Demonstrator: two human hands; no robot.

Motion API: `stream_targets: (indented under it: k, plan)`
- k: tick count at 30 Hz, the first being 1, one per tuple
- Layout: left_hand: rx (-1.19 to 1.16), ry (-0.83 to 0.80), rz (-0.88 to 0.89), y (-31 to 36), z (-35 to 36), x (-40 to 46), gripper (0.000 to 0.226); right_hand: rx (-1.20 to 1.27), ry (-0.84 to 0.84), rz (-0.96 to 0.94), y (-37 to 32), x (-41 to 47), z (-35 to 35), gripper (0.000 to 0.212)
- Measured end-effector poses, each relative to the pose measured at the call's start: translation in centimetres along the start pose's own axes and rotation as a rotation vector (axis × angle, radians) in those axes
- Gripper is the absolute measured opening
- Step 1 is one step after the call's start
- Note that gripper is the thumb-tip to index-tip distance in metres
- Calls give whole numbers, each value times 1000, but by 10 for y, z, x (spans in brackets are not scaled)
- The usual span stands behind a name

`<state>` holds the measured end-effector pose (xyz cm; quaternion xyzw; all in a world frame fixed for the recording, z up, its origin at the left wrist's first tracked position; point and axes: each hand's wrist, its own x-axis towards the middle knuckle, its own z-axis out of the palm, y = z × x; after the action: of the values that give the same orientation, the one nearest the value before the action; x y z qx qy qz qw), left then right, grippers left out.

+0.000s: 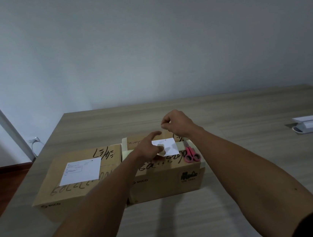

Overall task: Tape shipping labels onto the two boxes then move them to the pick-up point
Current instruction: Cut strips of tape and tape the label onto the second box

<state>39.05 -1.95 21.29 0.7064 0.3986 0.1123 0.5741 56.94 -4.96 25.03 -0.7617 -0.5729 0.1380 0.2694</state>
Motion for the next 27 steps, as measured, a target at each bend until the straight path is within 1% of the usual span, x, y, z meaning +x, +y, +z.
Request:
stream_targets:
  k: [6,10,18,19,22,23,24,26,27]
  plan:
    - [-85,-63,8,5,0,2,75,-83,-21,-42,-6,5,-8,9]
    - [-85,-119,5,8,-4,3,82,-97,-41,-57,-5,5,-9,10]
    - [-90,-172,26,6,-2,-2,79,47,-65,-37,4,3,-14,10]
    - [-80,-183,32,4,-1,-3,78,75,-64,-18,5,3,-13,12]
    - [-91,-202,55,0,2,-1,78,111,-17,99,12,1,-7,35]
    - [-107,-194,58,-2,3,0,79,105,9,142,14,-1,-5,36]
    - [-122,-181,58,-5,3,1,81,88,34,177,19,-3,-1,30]
    - [-117,-145,71,-12,2,1,84,-1,48,221,28,-7,4,7]
    - [-99,-132,80,-14,2,1,86,-51,38,250,34,-11,7,8]
